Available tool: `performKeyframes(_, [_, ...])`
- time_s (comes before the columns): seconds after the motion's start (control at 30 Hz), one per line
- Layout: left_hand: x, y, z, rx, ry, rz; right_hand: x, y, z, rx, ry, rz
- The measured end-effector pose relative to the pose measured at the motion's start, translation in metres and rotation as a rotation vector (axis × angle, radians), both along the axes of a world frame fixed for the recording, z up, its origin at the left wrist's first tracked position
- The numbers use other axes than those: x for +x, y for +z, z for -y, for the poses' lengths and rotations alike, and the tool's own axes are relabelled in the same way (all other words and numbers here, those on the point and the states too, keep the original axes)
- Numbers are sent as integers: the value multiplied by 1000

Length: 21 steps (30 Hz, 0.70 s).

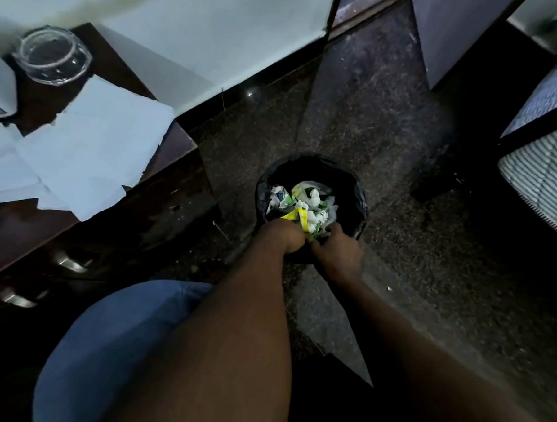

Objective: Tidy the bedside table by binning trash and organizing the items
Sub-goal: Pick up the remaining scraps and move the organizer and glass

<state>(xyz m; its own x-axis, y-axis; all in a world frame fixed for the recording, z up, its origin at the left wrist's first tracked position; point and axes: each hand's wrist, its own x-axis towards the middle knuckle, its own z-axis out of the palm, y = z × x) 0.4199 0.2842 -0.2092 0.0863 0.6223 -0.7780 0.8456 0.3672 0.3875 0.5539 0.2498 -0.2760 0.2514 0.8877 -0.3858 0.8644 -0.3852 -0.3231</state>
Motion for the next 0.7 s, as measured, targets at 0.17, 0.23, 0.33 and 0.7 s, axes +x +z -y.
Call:
performKeyframes(0.17, [-6,3,3,41,47,-25,-8,6,-8,40,88,-119])
performKeyframes(0.23, [-10,1,2,36,87,-11,-11,7,-16,26,90,-167])
performKeyframes(0.33, [-20,-13,-1,21,242,-2,-15,11,-27,-23,79,-266])
performKeyframes(0.7, [-71,35,2,362,465,-11,-63,75,-23,138,226,-96])
